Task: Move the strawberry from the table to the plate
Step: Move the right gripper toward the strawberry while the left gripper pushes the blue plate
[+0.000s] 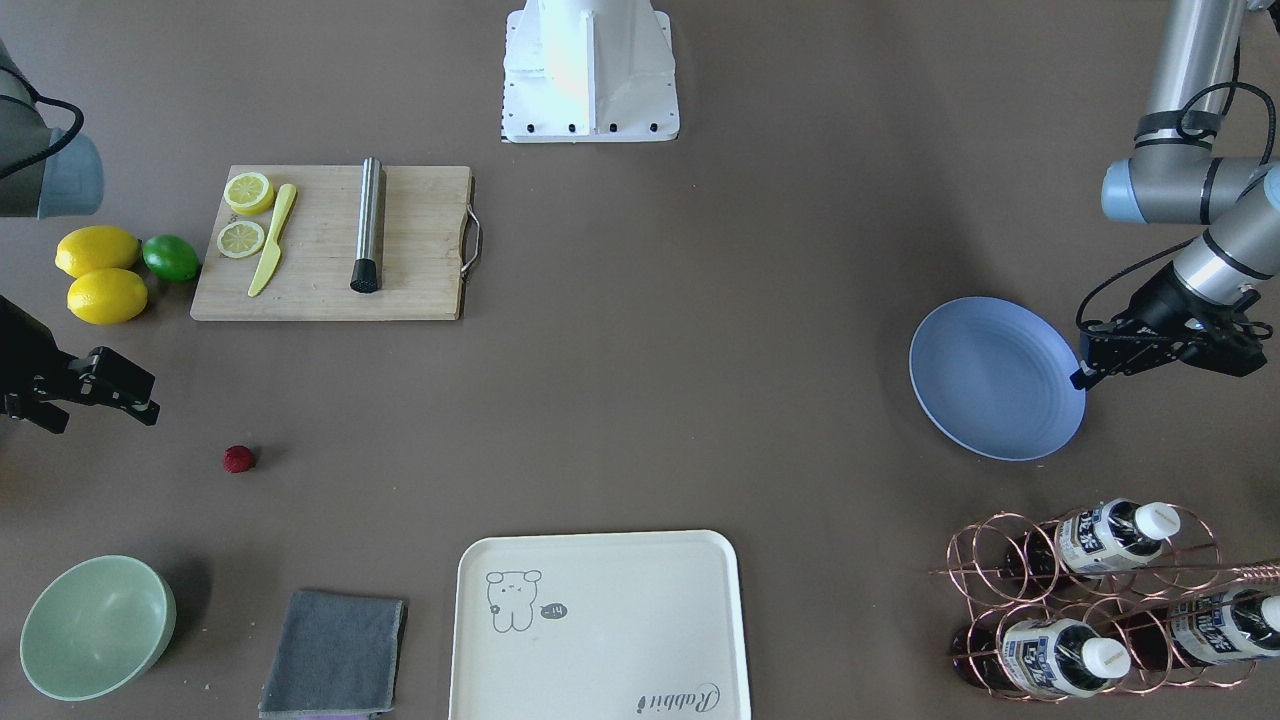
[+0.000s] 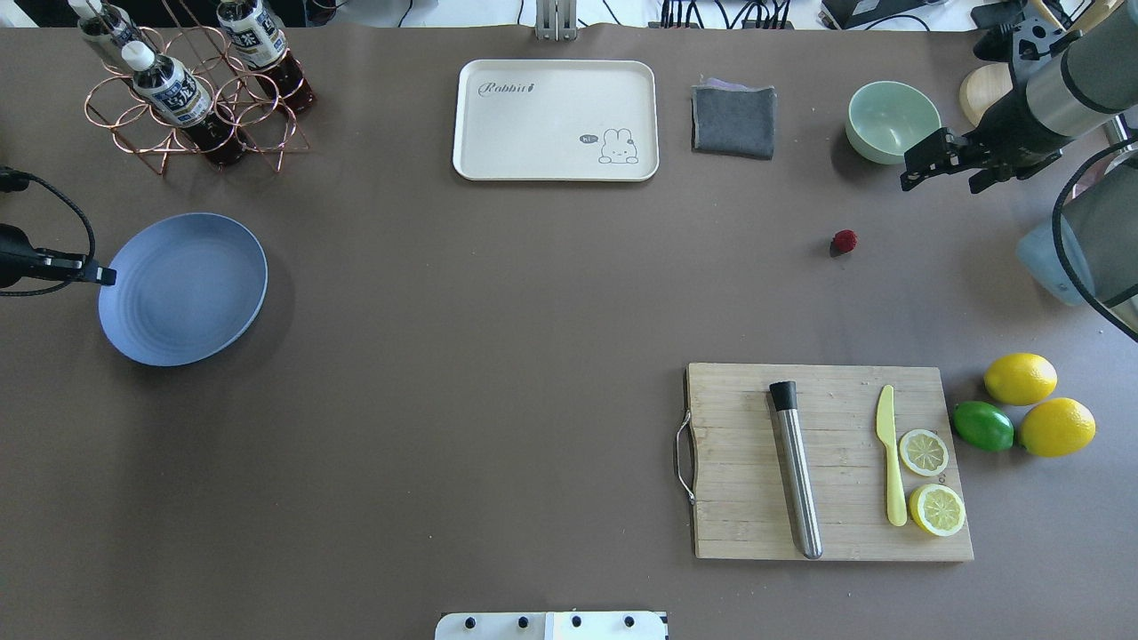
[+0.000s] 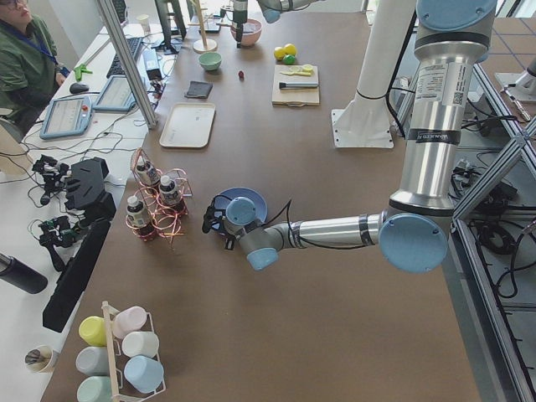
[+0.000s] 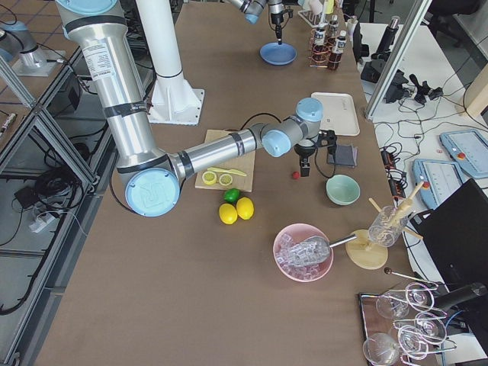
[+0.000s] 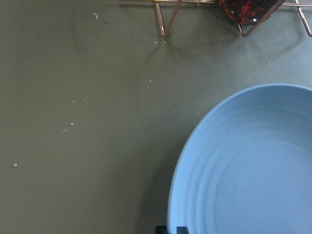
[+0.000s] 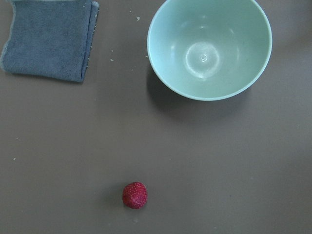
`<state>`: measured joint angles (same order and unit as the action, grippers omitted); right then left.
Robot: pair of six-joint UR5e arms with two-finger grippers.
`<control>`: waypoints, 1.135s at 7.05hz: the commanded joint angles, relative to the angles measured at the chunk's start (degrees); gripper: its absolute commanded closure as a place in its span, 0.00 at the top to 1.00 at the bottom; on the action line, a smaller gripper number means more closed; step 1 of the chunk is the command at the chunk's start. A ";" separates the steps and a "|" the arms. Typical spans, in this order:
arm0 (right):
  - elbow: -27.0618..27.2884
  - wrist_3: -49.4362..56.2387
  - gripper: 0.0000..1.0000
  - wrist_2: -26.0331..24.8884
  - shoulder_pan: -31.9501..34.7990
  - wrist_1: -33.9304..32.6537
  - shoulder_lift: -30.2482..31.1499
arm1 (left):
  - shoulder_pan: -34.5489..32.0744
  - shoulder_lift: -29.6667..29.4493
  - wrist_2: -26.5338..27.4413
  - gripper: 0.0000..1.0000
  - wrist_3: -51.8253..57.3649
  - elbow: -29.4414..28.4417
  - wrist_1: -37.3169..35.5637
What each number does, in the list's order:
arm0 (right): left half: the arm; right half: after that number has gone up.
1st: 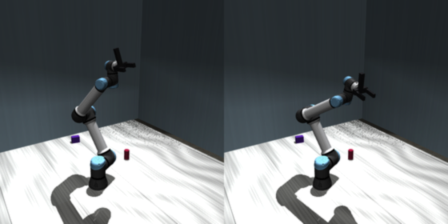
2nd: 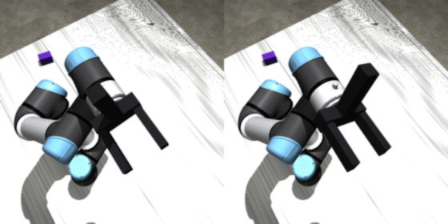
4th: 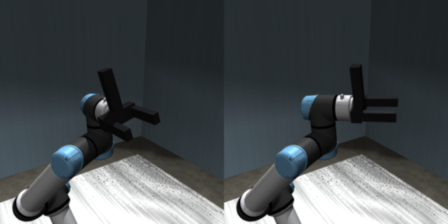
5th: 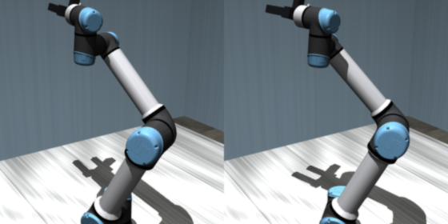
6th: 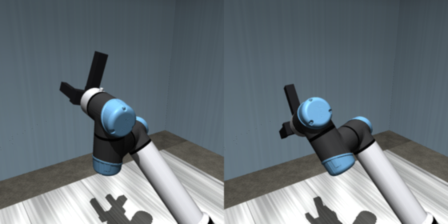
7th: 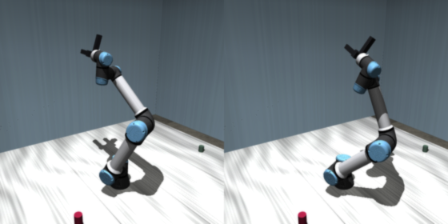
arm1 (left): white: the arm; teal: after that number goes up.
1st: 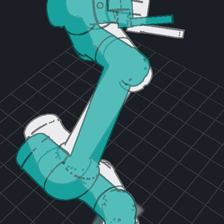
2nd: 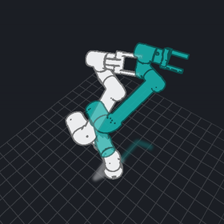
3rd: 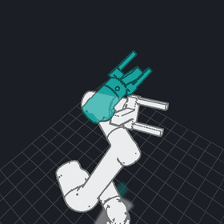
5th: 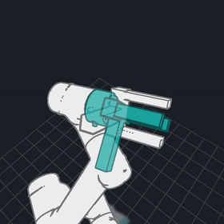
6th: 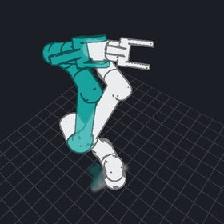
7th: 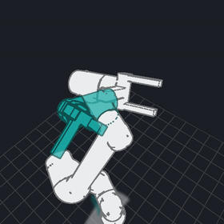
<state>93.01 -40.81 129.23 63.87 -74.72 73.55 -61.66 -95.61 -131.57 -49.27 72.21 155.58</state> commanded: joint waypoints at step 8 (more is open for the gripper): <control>-3.45 -0.15 1.00 -4.49 -4.78 2.98 -1.66 | 12.32 -11.84 7.42 0.00 -23.85 30.06 -29.81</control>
<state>89.60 -40.82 126.63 61.30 -73.92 71.99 -54.16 -104.06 -130.21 -71.20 98.67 132.88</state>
